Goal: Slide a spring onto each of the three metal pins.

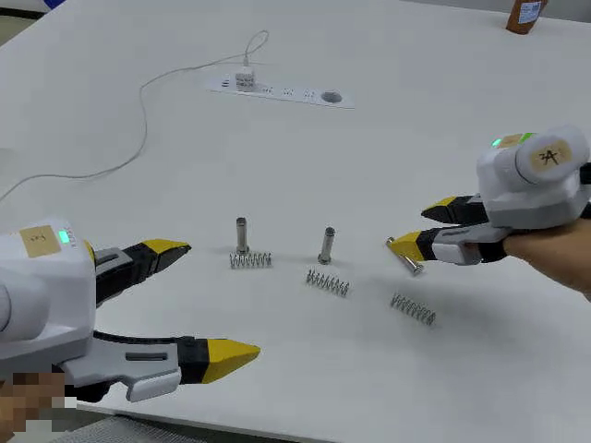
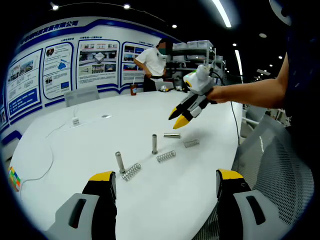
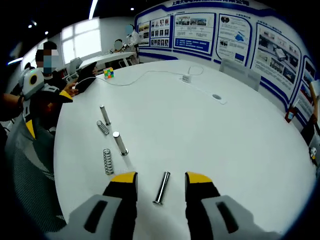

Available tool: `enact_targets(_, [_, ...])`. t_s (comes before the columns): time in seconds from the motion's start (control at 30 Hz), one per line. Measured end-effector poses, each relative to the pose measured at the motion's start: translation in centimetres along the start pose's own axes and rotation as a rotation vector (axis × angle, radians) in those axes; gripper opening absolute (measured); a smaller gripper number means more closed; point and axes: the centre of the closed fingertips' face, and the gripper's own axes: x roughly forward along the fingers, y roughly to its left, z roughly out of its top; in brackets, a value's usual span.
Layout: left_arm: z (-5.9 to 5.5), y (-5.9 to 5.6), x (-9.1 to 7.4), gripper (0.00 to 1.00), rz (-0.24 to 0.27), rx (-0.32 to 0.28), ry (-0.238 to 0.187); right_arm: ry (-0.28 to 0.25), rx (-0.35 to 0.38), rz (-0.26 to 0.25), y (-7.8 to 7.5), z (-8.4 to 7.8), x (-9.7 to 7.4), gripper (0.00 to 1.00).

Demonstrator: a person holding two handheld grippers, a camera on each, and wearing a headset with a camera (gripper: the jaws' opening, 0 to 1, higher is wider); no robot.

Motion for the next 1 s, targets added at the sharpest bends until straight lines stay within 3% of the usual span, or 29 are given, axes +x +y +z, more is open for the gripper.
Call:
enact_targets(0.43, [0.1,-0.4,0.3,0.83,-0.007,0.004,0.003,0.100,0.046,-0.047,-0.6,-1.3,2.1,0.20])
enact_targets(1.0, [0.1,-0.8,0.4,0.82,-0.015,0.006,0.003,0.177,0.086,-0.058,-0.9,-2.2,3.6,0.11])
